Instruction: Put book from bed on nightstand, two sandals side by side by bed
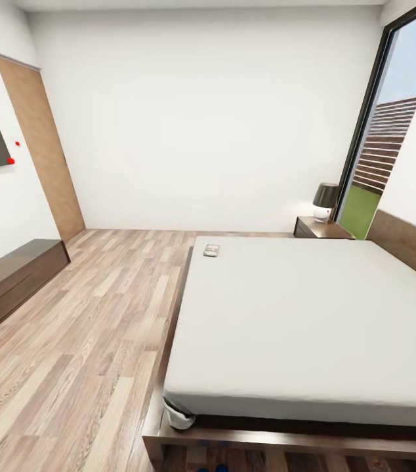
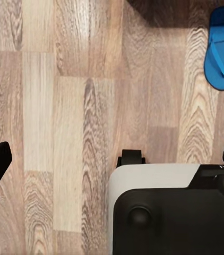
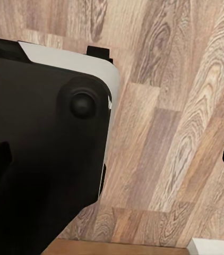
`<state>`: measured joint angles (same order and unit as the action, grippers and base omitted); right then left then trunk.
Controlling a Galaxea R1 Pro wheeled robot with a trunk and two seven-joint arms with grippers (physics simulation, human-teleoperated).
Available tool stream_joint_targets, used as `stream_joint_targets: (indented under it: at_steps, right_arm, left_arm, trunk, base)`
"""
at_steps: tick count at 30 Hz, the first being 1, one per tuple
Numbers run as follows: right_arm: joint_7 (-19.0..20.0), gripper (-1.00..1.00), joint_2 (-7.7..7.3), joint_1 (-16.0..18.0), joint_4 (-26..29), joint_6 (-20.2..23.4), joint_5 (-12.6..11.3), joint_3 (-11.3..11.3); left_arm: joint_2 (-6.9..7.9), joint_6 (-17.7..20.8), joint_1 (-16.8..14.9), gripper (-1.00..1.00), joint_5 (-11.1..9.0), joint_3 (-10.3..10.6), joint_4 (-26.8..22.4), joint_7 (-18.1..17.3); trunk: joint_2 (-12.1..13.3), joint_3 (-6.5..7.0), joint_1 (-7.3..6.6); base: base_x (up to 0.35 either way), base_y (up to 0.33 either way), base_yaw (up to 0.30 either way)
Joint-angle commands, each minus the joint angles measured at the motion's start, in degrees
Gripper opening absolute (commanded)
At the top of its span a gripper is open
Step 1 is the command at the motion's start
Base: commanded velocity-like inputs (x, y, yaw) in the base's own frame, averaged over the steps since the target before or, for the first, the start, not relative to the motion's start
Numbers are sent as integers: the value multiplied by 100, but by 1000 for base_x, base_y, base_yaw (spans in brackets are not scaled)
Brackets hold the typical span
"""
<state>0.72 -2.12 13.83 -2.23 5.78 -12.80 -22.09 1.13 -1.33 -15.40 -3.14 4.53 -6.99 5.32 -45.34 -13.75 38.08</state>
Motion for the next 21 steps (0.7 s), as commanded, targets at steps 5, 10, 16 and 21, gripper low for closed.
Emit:
stream_joint_targets:
  at_steps: [5, 10, 16, 21]
  right_arm:
    - [8, 100, 1, 6, -6, 11, -54, -48]
    - [8, 100, 1, 6, -6, 11, -55, -47]
    - [8, 100, 1, 6, -6, 11, -56, -47]
    - [9, 100, 1, 6, -6, 11, -61, -47]
  left_arm:
    - [-4, -12, 5, 100, -32, 48, -1, 22]
    - [-11, 3, 9, 100, -26, 48, -4, 22]
    - [-25, 31, 11, 100, -22, 48, -4, 22]
    - [-39, 44, 11, 100, -17, 48, -3, 22]
  trunk:
    - [196, 83, -110]
    - [397, 173, -220]
    - [638, 280, -351]
    - [838, 370, -461]
  base:
    - [0, 0, 0]
    - [0, 0, 0]
    - [0, 0, 0]
    - [0, 0, 0]
